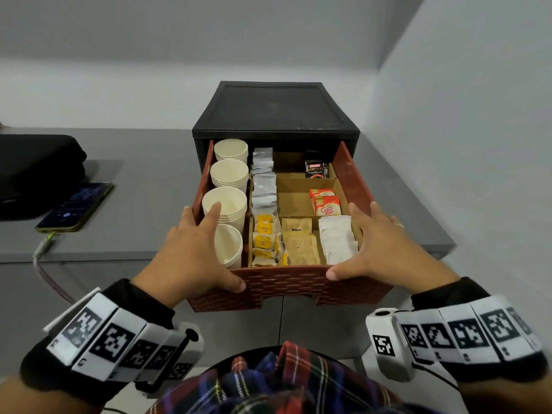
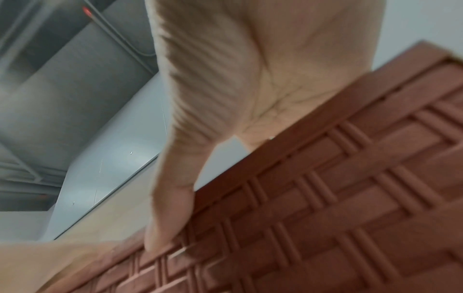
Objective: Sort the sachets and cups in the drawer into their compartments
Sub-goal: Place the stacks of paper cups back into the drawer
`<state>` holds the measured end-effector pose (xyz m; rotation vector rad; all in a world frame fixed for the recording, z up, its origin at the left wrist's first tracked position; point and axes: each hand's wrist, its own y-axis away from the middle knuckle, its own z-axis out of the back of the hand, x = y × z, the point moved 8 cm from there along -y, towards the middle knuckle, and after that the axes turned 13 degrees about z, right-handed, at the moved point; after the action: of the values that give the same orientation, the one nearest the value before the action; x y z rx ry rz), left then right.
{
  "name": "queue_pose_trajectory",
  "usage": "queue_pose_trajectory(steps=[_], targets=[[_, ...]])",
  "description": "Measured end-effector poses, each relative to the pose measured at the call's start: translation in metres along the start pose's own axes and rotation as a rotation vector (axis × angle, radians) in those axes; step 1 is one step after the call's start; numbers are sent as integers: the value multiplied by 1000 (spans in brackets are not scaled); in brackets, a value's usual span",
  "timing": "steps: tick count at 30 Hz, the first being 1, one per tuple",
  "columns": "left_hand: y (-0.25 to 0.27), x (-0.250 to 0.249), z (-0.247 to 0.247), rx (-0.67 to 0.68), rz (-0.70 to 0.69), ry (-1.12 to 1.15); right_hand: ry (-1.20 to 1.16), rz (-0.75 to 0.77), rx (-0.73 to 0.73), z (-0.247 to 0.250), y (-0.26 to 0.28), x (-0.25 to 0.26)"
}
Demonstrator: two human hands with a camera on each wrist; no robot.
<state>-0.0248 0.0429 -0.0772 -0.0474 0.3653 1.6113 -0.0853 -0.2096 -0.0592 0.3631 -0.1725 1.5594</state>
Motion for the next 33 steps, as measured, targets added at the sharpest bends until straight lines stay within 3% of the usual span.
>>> queue_pose_trajectory(steps=[8,27,33], targets=[[-20,-9,13,-14,-7,36,-61,2,-56,13,-19,-1],[-135,-48,47,-75,-24,166,-98,78,-188,50,-148,-24],[-165,-63,52,-139,-65,-26,47,146,-262,56,-183,-21]])
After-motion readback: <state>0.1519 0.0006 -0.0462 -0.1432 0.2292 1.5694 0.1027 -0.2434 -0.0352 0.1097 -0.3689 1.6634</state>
